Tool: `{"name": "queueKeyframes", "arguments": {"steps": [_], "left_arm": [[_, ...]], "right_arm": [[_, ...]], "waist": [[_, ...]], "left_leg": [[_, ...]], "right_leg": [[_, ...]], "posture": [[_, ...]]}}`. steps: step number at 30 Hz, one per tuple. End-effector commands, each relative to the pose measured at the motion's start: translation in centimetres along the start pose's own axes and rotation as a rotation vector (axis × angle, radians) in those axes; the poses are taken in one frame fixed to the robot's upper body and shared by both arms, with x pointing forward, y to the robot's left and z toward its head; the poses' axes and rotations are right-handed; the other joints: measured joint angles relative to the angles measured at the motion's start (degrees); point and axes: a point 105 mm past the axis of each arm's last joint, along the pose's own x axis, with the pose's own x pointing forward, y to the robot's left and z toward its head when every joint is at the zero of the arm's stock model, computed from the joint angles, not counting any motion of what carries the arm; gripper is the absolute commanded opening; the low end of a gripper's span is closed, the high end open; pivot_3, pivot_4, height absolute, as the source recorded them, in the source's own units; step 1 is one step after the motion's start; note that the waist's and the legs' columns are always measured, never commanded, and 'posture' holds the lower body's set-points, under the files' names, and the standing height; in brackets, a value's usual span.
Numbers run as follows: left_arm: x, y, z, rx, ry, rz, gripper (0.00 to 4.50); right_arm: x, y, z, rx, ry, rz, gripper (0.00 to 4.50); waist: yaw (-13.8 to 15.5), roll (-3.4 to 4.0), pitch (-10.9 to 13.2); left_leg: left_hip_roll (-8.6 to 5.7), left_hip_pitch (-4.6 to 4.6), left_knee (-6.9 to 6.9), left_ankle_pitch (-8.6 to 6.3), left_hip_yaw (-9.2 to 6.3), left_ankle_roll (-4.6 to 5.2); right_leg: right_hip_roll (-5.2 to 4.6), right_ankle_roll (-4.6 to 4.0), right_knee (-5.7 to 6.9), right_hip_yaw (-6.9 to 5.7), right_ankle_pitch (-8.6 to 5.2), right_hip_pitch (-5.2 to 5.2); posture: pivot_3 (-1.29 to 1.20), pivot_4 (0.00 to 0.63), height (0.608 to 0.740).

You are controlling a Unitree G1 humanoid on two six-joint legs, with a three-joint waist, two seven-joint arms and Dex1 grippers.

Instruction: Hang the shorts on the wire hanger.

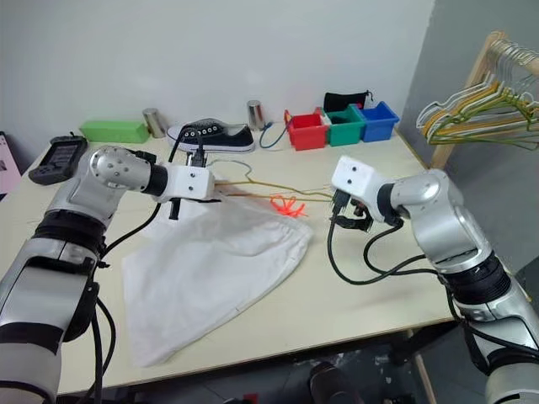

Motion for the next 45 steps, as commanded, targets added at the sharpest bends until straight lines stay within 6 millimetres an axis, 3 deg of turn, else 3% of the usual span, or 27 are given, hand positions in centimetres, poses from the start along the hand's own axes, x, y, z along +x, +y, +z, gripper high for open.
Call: {"name": "queueKeyframes", "arguments": {"steps": [1,4,10,13,16,20,23,28,40,45], "left_arm": [[-2.4,1.0,0.4,-0.013,-0.015,0.075,0.08],[-3.3,0.4,0.2,-0.049,-0.018,0.071,0.08],[-4.4,-0.2,0.2,-0.094,-0.024,0.081,0.08],[-4.4,-0.4,0.6,-0.101,-0.045,0.085,0.08],[-4.5,-0.8,1.0,-0.109,-0.059,0.077,0.08],[-4.6,-0.8,1.0,-0.111,-0.056,0.084,0.08],[-4.6,-0.8,1.1,-0.110,-0.053,0.087,0.08],[-4.7,-0.8,1.0,-0.111,-0.048,0.092,0.08],[-4.6,-0.4,1.0,-0.102,-0.044,0.099,0.08],[-4.7,-0.6,1.1,-0.122,-0.059,0.077,0.08]], "right_arm": [[0.0,-1.7,-0.3,0.192,-0.051,-0.045,4.47],[2.6,0.0,-3.6,0.442,-0.023,0.013,4.47],[7.1,5.1,-5.5,0.770,-0.010,0.181,4.47],[8.5,6.1,-4.6,0.874,-0.053,0.239,4.47],[9.1,6.5,-1.4,0.973,-0.181,0.345,4.47],[9.7,6.3,-1.5,0.995,-0.181,0.326,4.47],[9.8,5.7,-1.8,1.046,-0.205,0.310,3.96],[9.1,5.6,-2.1,0.982,-0.208,0.317,2.84],[8.2,5.3,-2.1,0.921,-0.228,0.307,0.12],[7.6,5.0,-1.8,0.843,-0.241,0.292,0.04]], "waist": [[0.07,0.00,-0.08],[0.16,-0.16,-0.47],[1.04,-0.10,-0.49],[1.58,-0.12,-0.50],[2.24,-0.11,-0.50],[3.38,-0.13,-0.58],[4.07,-0.13,-0.66],[5.10,-0.13,-0.66],[5.04,-0.13,-0.67],[4.97,-0.13,-0.67]], "left_leg": [[0.01,0.00,0.00,0.04,-0.03,-0.05],[0.05,0.01,-0.01,0.13,-0.19,0.00],[-0.02,0.02,-0.04,0.33,-0.48,0.21],[0.01,0.10,-0.03,0.40,-0.51,0.26],[0.02,0.11,-0.04,0.49,-0.53,0.36],[0.02,0.11,-0.04,0.53,-0.54,0.38],[0.02,0.11,-0.06,0.53,-0.55,0.38],[0.01,0.10,-0.07,0.53,-0.53,0.38],[0.02,0.10,-0.08,0.53,-0.52,0.38],[0.02,0.10,-0.08,0.53,-0.52,0.38]], "right_leg": [[0.01,0.00,0.01,-0.05,0.00,0.01],[0.05,-0.17,0.01,-0.25,0.10,0.08],[0.08,-0.38,0.08,-0.56,0.22,0.21],[0.10,-0.28,0.05,-0.60,0.18,0.31],[0.10,-0.25,0.06,-0.64,0.18,0.33],[0.11,-0.22,0.06,-0.67,0.22,0.33],[0.11,-0.23,0.02,-0.71,0.22,0.35],[0.11,-0.23,-0.01,-0.70,0.22,0.35],[0.12,-0.22,-0.01,-0.69,0.21,0.34],[0.12,-0.21,-0.03,-0.69,0.21,0.34]], "posture": [[-0.21,0.015,0.740],[-0.19,0.018,0.740],[-0.16,0.018,0.740],[-0.15,0.016,0.740],[-0.14,0.013,0.740],[-0.14,0.011,0.740],[-0.14,0.011,0.740],[-0.13,0.005,0.740],[-0.15,0.004,0.740],[-0.16,0.006,0.740]]}}
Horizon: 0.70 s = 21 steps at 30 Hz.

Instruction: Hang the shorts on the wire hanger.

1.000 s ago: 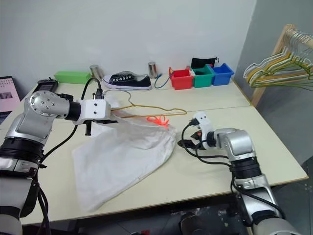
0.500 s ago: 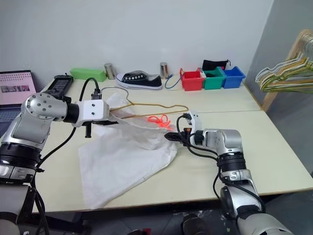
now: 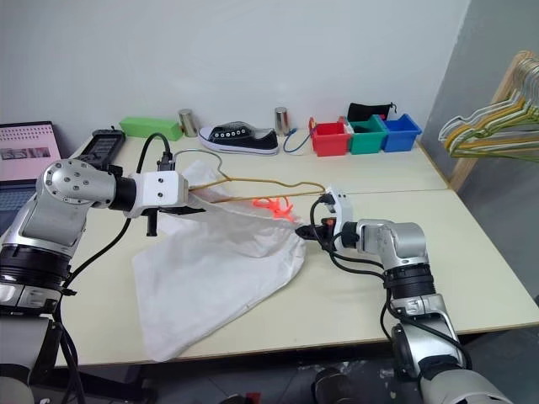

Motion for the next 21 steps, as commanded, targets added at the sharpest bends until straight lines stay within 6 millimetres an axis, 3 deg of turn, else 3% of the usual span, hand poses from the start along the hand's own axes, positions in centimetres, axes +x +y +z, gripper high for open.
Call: {"name": "queueKeyframes", "arguments": {"steps": [1,7,16,21], "left_arm": [[-1.3,1.0,1.0,0.008,-0.031,0.023,0.08],[-2.0,-1.0,0.0,-0.031,0.008,-0.082,0.08],[-2.0,-1.1,-1.8,0.010,0.092,-0.081,0.08],[-2.1,-2.5,-2.9,0.026,0.159,-0.168,0.08]], "right_arm": [[-1.0,0.9,1.8,-0.137,-0.053,0.011,0.04],[-2.9,0.8,2.1,-0.271,-0.027,-0.007,0.04],[-4.9,1.5,2.4,-0.442,0.029,-0.004,0.04],[-6.1,3.1,4.8,-0.559,0.004,-0.007,0.04]], "waist": [[-0.02,0.00,0.00],[-0.14,0.00,0.00],[-0.15,0.00,0.00],[-0.22,0.00,0.00]], "left_leg": [[0.00,0.00,-0.01,0.00,0.00,0.00],[0.01,-0.01,-0.06,0.00,0.03,0.00],[0.02,-0.01,-0.05,0.00,0.04,0.00],[0.03,-0.01,-0.06,0.00,0.06,0.00]], "right_leg": [[0.00,0.00,-0.01,0.00,0.00,0.00],[0.00,0.01,-0.08,0.02,-0.02,0.00],[0.00,0.01,-0.10,0.03,-0.02,0.00],[0.00,0.00,-0.11,0.04,-0.03,-0.03]], "posture": [[-0.16,0.007,0.740],[-0.18,0.007,0.740],[-0.19,0.008,0.740],[-0.21,0.010,0.740]]}}
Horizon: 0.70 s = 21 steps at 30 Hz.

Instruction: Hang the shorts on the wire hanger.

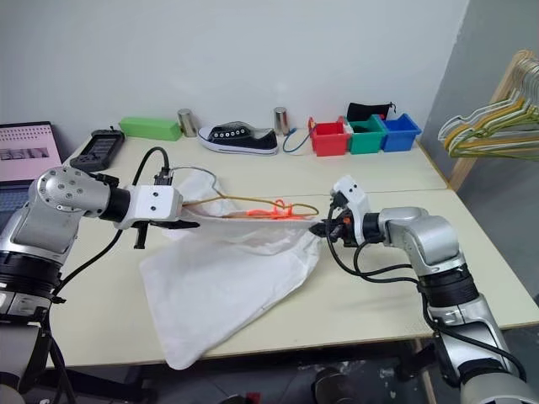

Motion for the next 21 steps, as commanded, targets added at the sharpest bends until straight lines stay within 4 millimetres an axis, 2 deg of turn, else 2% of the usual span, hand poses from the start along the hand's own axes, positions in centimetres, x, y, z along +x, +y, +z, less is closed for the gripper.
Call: {"name": "queueKeyframes", "arguments": {"steps": [1,4,7,12,15,21], "left_arm": [[-1.4,-0.6,-1.6,0.014,0.109,-0.048,0.08],[-1.3,-0.7,-1.6,0.027,0.108,-0.062,0.08],[-1.4,0.3,-1.3,0.046,0.095,-0.015,0.08],[-1.6,2.4,-1.0,0.062,0.085,0.085,0.08],[-1.6,3.1,-0.2,0.045,0.027,0.111,0.08],[-1.8,2.2,0.3,0.004,-0.017,0.051,0.08]], "right_arm": [[-1.9,0.1,3.9,-0.141,-0.071,-0.036,0.04],[-2.3,-0.2,5.2,-0.199,-0.077,-0.068,0.04],[-2.7,-0.5,5.5,-0.252,-0.055,-0.079,0.04],[-2.7,-0.7,3.6,-0.257,0.010,-0.070,0.04],[-2.5,-0.6,2.6,-0.244,0.032,-0.065,0.04],[-2.2,-1.2,1.3,-0.216,0.066,-0.079,0.04]], "waist": [[-0.19,0.00,0.00],[-0.41,0.00,0.00],[-0.54,0.00,0.00],[-0.67,0.00,0.00],[-1.07,0.00,0.00],[-2.07,0.00,0.00]], "left_leg": [[0.00,-0.01,0.00,0.00,0.00,0.00],[0.01,-0.01,0.00,0.00,0.03,0.00],[0.03,-0.01,0.00,0.00,0.02,0.00],[0.00,-0.02,0.01,0.00,0.04,0.00],[0.01,-0.03,-0.01,0.00,0.05,0.00],[0.02,-0.04,-0.02,0.00,0.06,0.00]], "right_leg": [[0.00,0.00,0.00,0.00,0.00,-0.01],[0.00,0.00,0.00,0.02,0.00,-0.02],[0.00,0.00,0.00,0.00,0.00,-0.02],[-0.01,0.00,-0.06,0.01,0.00,-0.01],[-0.02,0.01,-0.10,0.02,0.00,0.00],[-0.02,0.00,-0.08,0.04,0.00,-0.04]], "posture": [[-0.21,0.010,0.740],[-0.21,0.010,0.740],[-0.23,0.007,0.740],[-0.23,0.005,0.740],[-0.23,0.006,0.740],[-0.22,0.005,0.740]]}}
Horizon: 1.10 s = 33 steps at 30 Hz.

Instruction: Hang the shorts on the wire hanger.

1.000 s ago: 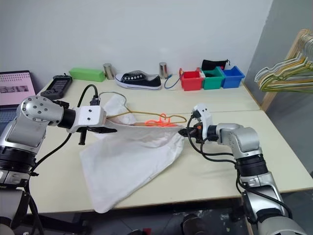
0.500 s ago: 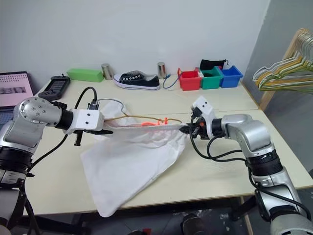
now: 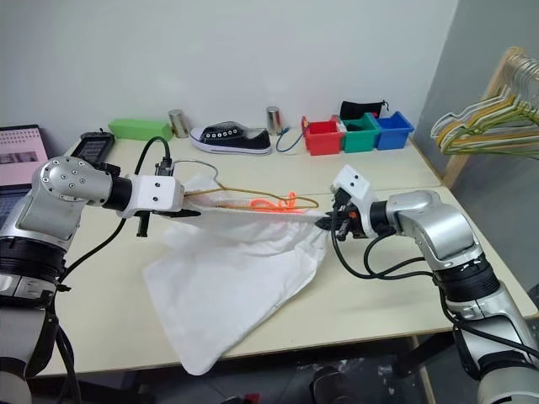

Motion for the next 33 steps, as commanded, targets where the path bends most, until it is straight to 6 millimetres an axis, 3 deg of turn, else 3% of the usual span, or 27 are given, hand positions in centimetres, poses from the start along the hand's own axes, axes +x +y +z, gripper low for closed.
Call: {"name": "queueKeyframes", "arguments": {"steps": [1,9,15,20,24,26,29,33], "left_arm": [[-1.8,0.2,0.0,-0.027,0.002,0.006,0.08],[-2.1,-1.0,-0.6,-0.047,0.033,-0.049,0.08],[-2.0,-2.2,-1.8,-0.034,0.106,-0.093,0.08],[-1.8,-2.2,-3.6,0.019,0.224,-0.086,0.08],[-1.3,-2.1,-3.8,0.049,0.243,-0.082,0.08],[-0.6,-1.7,-3.3,0.067,0.227,-0.072,0.08],[1.3,0.0,-1.0,0.065,0.133,0.004,0.08],[3.3,2.1,2.7,0.034,-0.014,0.093,0.08]], "right_arm": [[-1.0,-1.3,0.1,-0.030,0.012,-0.073,0.04],[-1.5,-3.3,-0.3,-0.022,0.030,-0.130,0.04],[-2.0,-3.5,0.7,-0.062,0.023,-0.133,0.04],[-2.5,-2.1,2.7,-0.142,0.005,-0.091,0.04],[-2.8,-1.3,4.8,-0.204,-0.028,-0.088,0.04],[-2.5,-0.3,6.7,-0.243,-0.072,-0.070,0.04],[-1.4,1.4,9.3,-0.311,-0.132,-0.054,0.04],[0.6,2.7,10.0,-0.365,-0.148,-0.056,0.04]], "waist": [[-0.21,0.00,0.00],[-0.28,0.00,0.00],[-0.40,0.00,0.00],[-0.38,0.00,0.00],[-0.59,0.00,0.00],[-0.88,0.00,0.00],[-0.98,0.02,-0.01],[-0.98,-0.02,-0.07]], "left_leg": [[0.00,0.00,0.00,0.00,-0.01,0.00],[0.00,0.01,0.01,0.00,-0.02,0.00],[0.01,0.01,0.00,0.00,-0.02,0.00],[-0.01,0.01,0.00,0.00,-0.02,0.00],[0.01,0.01,0.01,0.00,-0.02,0.00],[0.01,0.00,0.01,0.00,-0.02,0.00],[0.00,0.00,0.00,0.00,-0.02,0.00],[0.00,-0.01,0.02,0.00,-0.03,0.00]], "right_leg": [[0.00,0.00,0.01,0.00,0.00,0.00],[0.00,0.00,0.02,-0.01,0.00,0.02],[0.00,0.00,0.02,-0.02,0.00,0.01],[0.00,0.00,0.02,-0.01,0.00,0.01],[0.00,0.00,0.02,-0.01,0.00,-0.01],[0.00,0.00,0.02,-0.01,0.00,-0.01],[-0.01,0.00,0.04,-0.01,0.00,-0.04],[-0.01,0.01,0.03,-0.03,0.00,0.00]], "posture": [[-0.22,0.003,0.740],[-0.22,0.000,0.740],[-0.22,0.000,0.740],[-0.23,0.000,0.740],[-0.24,0.000,0.740],[-0.25,0.000,0.740],[-0.26,0.000,0.740],[-0.27,0.000,0.740]]}}
